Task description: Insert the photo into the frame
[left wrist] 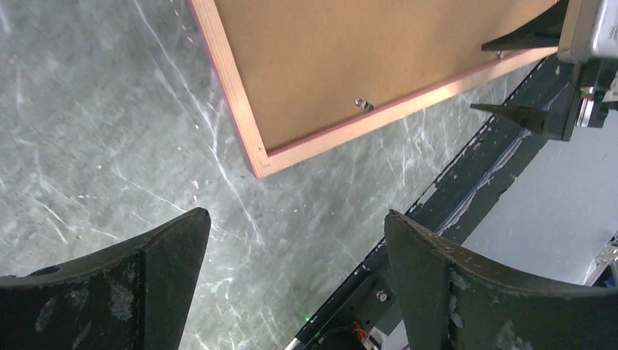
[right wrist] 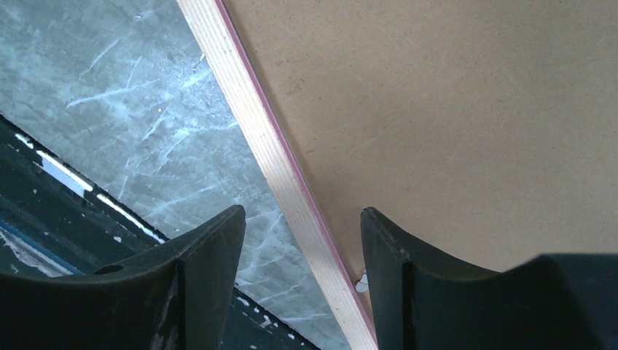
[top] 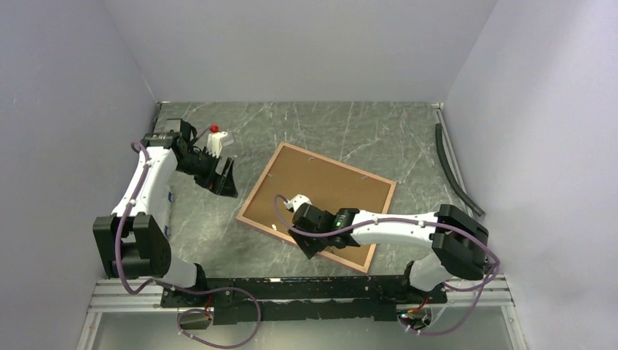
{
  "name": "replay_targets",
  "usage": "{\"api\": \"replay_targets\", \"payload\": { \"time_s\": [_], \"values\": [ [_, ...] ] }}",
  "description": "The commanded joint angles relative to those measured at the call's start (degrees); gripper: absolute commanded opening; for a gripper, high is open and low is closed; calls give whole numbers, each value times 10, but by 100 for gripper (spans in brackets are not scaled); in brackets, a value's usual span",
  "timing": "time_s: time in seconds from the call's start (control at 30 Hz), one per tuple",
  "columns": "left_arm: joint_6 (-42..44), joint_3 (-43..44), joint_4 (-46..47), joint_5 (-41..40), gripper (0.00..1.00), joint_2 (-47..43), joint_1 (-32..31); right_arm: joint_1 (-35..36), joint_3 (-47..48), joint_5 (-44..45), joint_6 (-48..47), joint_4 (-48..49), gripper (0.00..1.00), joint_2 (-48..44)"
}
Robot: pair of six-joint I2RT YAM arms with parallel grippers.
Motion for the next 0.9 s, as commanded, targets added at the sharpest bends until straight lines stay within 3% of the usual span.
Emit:
{"api": "replay_targets", "payload": {
  "time_s": [0.0,0.2,0.43,0.6,0.73,0.87],
  "values": [
    [51,-27,-14,1,95,-43,-2,21,11,63,4,24,62,13],
    [71,-35,-15,9,95,-78,-2,40,13,90,5,35,59,39],
    [139,-106,25,23,95,-190,-1,50,33,98,-9,37,35,67],
    [244,-200,83,18,95,-292,-2,51,54,100,-18,30,9,67],
    [344,-262,134,27,95,-367,-2,52,99,89,-34,12,3,59],
    [474,-313,156,68,95,-424,-4,49,147,56,-53,-1,2,37]
  ]
}}
